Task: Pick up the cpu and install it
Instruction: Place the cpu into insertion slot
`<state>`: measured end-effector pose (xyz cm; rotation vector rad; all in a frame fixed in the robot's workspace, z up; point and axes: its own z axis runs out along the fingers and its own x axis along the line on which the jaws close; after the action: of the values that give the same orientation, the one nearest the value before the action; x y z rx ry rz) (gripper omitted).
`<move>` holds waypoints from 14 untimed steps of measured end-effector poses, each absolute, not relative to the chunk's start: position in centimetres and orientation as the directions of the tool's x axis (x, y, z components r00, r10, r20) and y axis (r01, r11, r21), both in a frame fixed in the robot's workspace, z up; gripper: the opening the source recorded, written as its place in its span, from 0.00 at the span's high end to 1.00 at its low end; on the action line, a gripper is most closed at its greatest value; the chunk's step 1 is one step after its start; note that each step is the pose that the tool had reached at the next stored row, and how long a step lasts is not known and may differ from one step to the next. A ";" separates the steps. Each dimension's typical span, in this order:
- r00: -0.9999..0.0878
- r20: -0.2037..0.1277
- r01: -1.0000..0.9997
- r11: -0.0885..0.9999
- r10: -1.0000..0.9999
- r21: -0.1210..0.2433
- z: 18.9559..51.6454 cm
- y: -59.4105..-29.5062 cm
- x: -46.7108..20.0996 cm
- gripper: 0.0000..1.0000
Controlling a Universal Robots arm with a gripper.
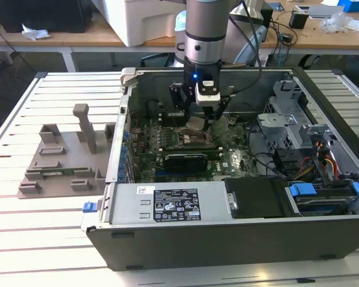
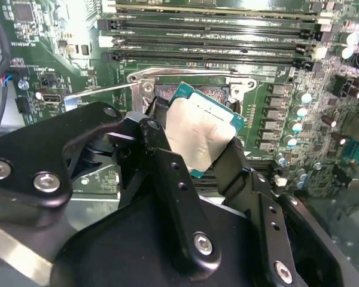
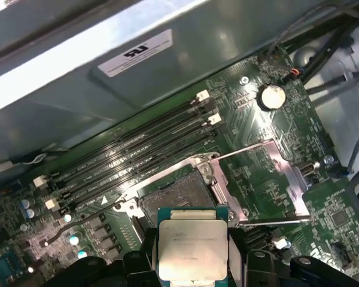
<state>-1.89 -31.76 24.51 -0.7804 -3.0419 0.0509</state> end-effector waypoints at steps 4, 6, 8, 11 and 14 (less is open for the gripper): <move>-0.857 -0.008 0.515 0.856 0.515 -0.033 24.5 -31.8 -1.9 0.45; -0.846 -0.008 0.533 0.846 0.533 -0.033 24.5 -31.8 -1.9 0.45; -0.835 -0.009 0.550 0.835 0.550 -0.034 24.5 -31.8 -1.9 0.45; -0.818 -0.009 0.576 0.817 0.576 -0.034 24.5 -31.8 -1.9 0.45; -0.795 -0.009 0.607 0.794 0.607 -0.035 24.5 -31.8 -1.9 0.45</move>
<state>-1.87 -31.76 24.45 -1.0058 -2.9733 0.0559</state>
